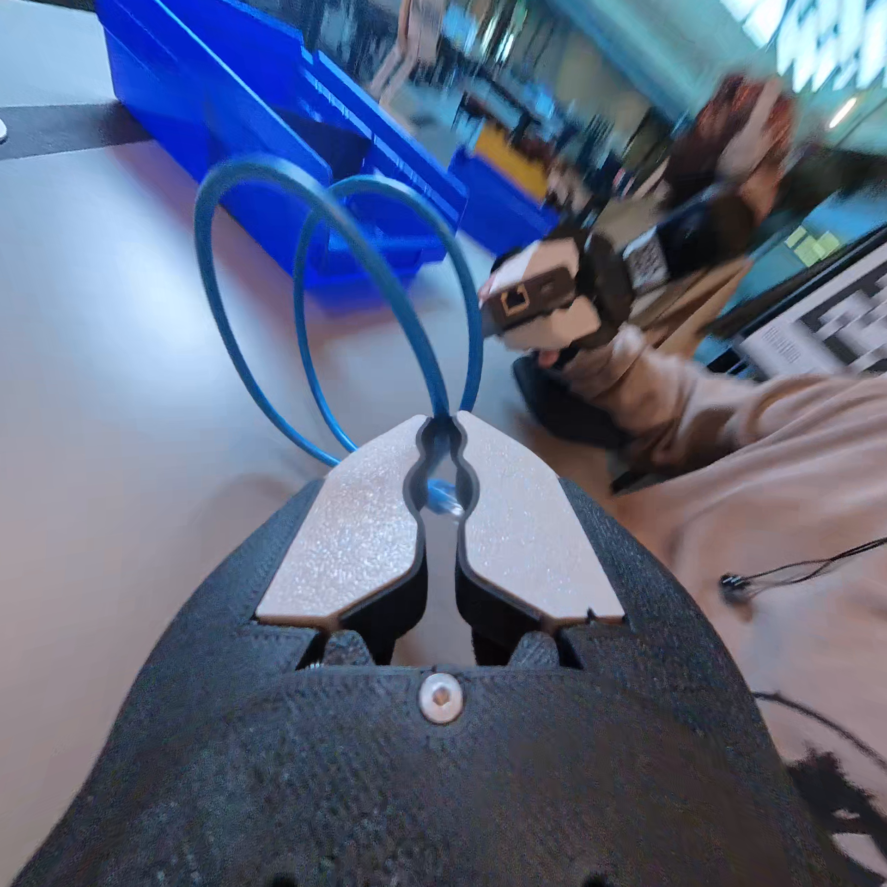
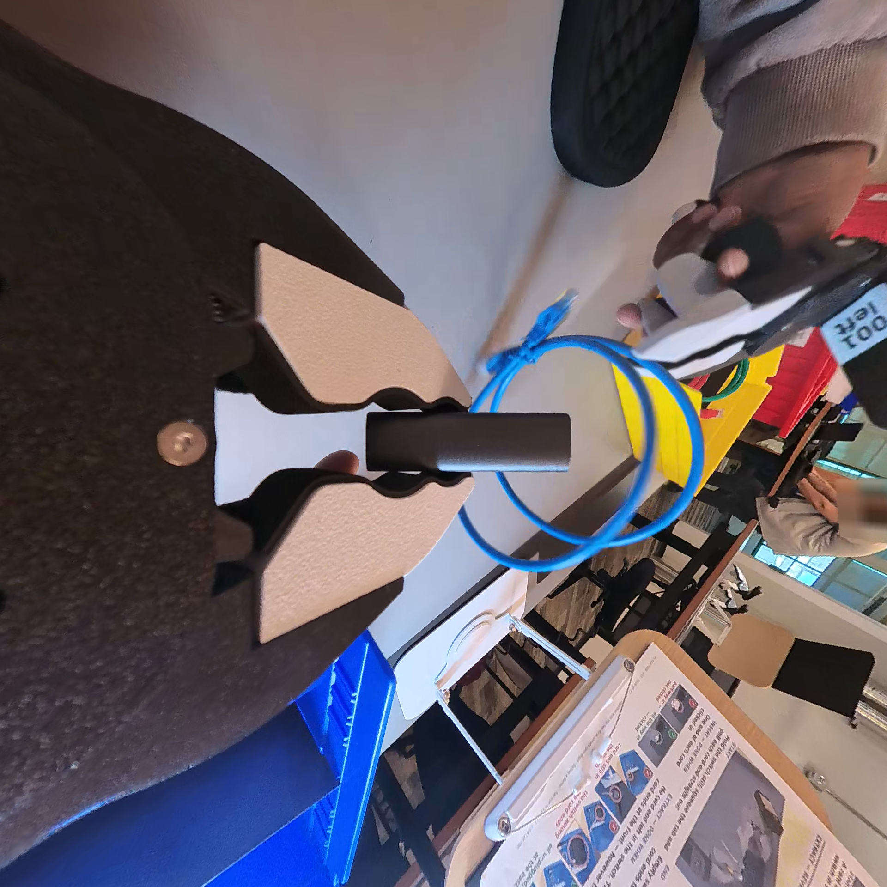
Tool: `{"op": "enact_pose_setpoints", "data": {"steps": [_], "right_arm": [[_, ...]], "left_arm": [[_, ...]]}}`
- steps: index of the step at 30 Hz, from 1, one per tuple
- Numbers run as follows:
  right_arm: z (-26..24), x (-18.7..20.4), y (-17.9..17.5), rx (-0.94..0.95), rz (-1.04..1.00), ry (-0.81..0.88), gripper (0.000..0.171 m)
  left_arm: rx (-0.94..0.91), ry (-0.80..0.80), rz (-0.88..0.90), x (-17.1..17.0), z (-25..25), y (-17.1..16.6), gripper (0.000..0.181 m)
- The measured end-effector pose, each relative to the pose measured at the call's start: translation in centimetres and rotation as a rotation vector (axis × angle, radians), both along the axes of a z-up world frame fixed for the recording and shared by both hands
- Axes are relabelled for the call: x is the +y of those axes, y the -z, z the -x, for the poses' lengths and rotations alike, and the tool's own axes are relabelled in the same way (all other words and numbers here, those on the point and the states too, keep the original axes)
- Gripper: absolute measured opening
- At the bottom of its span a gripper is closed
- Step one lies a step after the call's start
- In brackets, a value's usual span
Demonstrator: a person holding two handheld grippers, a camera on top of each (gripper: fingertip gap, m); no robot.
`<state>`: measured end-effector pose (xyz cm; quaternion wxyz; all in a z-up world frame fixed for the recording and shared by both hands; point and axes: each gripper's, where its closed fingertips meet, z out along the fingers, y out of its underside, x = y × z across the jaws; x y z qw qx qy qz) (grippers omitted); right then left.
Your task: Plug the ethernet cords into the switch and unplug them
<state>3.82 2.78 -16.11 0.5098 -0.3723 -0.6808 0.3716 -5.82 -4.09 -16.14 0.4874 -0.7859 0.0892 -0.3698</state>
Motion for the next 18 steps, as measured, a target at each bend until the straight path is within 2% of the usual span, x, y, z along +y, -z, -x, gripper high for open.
{"op": "enact_pose_setpoints", "data": {"steps": [3,5,6,9,12,14,16,18], "right_arm": [[0.0,-0.1,-0.2,0.007,-0.003,0.001,0.021],[-0.1,-0.1,-0.3,0.01,-0.001,0.002,0.021],[-0.1,0.0,-0.3,0.011,0.0,0.003,0.021],[-0.1,0.2,-0.3,0.01,0.009,0.007,0.021],[-0.1,0.3,-0.2,0.009,0.016,0.006,0.021],[0.0,0.2,-0.2,0.008,0.018,0.006,0.022],[0.0,0.3,-0.1,0.004,0.023,0.006,0.021],[0.1,0.2,0.1,-0.003,0.032,0.002,0.021]], "left_arm": [[-0.271,-0.042,0.036,-0.3,1.7,0.3,0.006],[-0.321,-0.038,0.065,-0.9,1.9,1.3,0.006],[-0.286,-0.036,0.078,-1.4,1.8,2.0,0.008],[-0.082,-0.031,0.093,-2.8,1.3,3.3,0.027],[0.262,-0.109,0.094,-4.1,2.4,4.0,0.042],[0.513,-0.152,0.114,-5.4,3.7,4.1,0.04],[0.731,-0.066,0.16,-7.9,3.5,4.3,0.034],[0.859,0.014,0.081,-8.8,2.1,3.2,0.028]]}}
